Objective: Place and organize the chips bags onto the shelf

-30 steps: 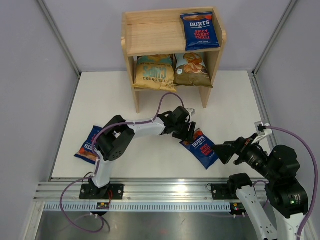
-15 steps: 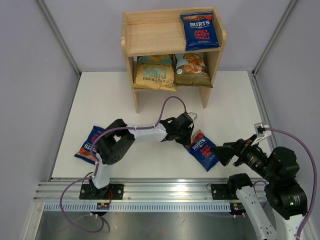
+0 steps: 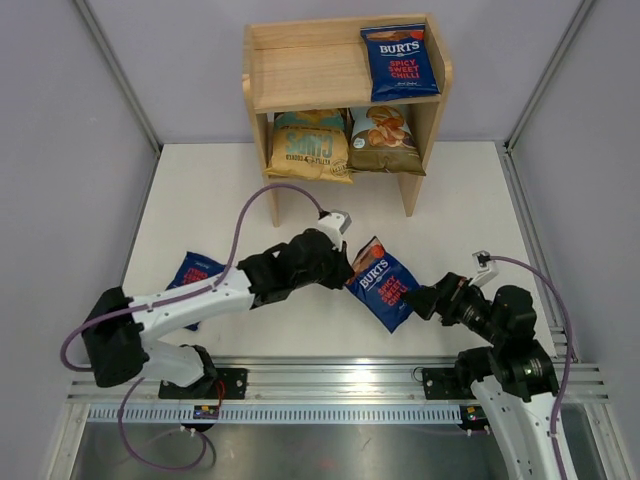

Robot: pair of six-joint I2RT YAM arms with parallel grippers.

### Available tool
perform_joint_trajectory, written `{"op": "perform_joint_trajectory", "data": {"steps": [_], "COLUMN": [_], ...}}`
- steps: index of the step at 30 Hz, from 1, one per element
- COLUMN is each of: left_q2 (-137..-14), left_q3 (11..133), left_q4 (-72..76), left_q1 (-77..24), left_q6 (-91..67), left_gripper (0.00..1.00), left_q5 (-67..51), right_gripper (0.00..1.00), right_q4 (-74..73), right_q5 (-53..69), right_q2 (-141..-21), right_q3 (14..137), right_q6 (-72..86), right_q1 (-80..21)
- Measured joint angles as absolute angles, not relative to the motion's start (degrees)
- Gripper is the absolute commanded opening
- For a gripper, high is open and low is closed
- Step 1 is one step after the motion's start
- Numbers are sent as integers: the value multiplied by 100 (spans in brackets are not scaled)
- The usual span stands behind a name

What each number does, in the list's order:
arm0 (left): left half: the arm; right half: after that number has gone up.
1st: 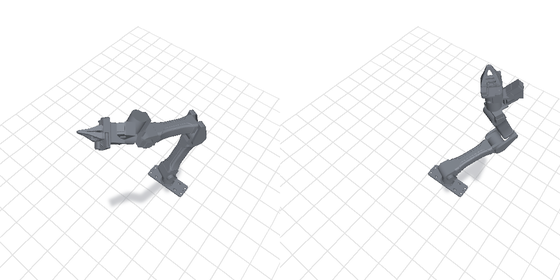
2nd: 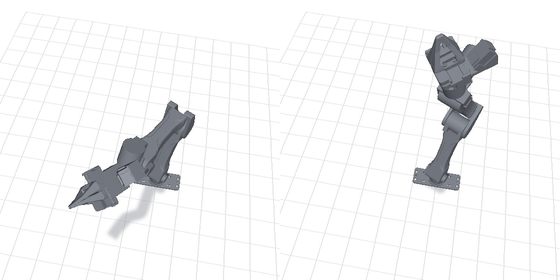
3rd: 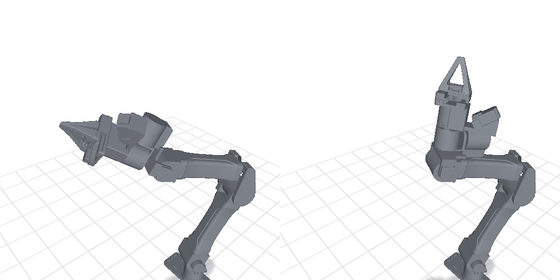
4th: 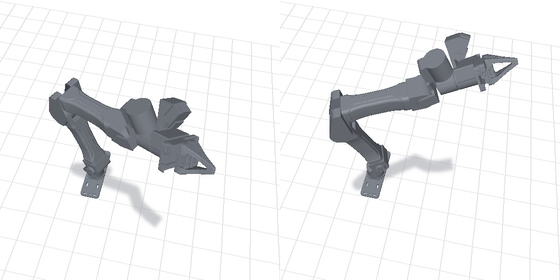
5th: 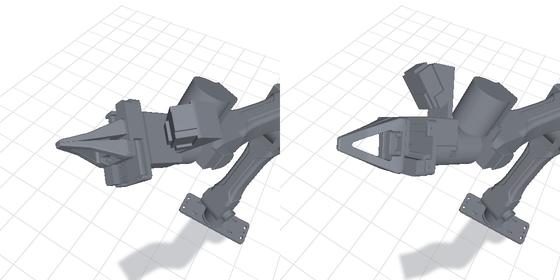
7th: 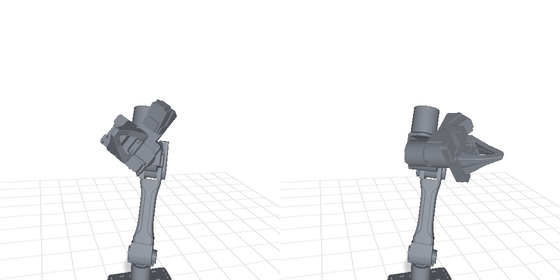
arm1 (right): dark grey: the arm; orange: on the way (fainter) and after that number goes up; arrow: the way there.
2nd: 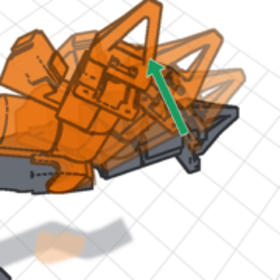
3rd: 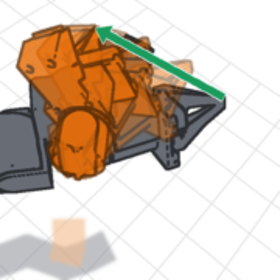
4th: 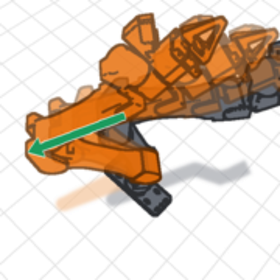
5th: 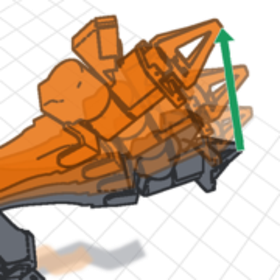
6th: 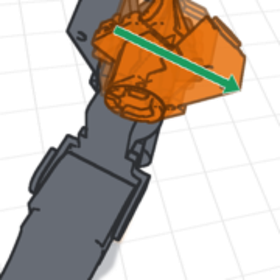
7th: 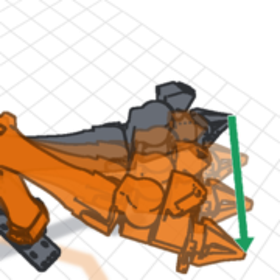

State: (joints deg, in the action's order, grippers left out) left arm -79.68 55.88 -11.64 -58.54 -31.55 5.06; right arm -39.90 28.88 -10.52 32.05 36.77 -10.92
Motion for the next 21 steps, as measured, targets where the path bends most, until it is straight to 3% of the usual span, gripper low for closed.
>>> {"op": "perform_joint_trajectory", "data": {"steps": [6,21], "left_q2": [-6829,-5682], "left_q3": [5470,5472], "left_q4": [-1391,-1951], "left_q1": [-5854,-5854], "left_q6": [-3262,-3795], "left_gripper": [0,0], "left_q5": [720,1201], "right_gripper": [99,95], "right_q4": [-2792,-746], "right_q5": [3258,3876], "right_q2": [-714,-585], "right_q3": [1940,1393], "right_q6": [4469,5629], "right_q1": [-1092,-1092]}}
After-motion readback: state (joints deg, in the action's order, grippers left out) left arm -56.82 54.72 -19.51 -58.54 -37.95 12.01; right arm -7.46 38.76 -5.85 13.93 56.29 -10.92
